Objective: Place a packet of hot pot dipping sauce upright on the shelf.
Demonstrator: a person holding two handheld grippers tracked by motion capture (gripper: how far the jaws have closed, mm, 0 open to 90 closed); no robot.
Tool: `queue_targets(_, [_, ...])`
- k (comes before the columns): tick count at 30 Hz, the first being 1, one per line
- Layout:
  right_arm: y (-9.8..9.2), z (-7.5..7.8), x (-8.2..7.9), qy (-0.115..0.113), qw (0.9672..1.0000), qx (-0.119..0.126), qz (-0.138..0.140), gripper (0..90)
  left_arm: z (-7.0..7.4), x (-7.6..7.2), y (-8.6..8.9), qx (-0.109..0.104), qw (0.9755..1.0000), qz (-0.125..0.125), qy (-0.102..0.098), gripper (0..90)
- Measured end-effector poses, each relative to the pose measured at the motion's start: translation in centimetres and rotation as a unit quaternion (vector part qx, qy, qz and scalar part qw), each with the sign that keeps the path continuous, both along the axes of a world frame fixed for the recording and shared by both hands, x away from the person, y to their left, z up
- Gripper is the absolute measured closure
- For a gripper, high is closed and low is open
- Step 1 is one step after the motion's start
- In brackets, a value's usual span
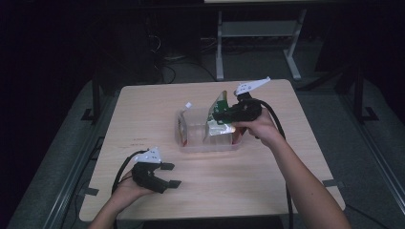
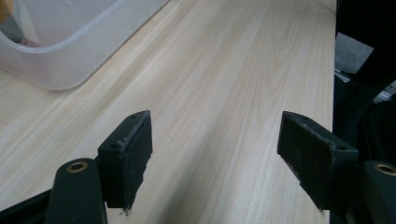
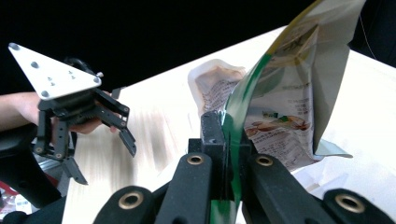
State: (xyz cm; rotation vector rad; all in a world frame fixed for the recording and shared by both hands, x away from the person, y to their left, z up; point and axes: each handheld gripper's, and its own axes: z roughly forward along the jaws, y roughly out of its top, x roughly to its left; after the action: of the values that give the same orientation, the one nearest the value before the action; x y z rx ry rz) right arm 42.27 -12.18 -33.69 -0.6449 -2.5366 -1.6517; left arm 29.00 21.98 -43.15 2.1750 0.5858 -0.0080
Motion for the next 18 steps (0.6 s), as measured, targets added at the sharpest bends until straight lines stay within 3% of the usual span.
queue_targets(18, [2.0,-2.1,0.4,0.021,0.9996,-0.018,0.0,90.0,-0.2,0.1,0.0,0.006,1.0,-0.002,0.002,25.9])
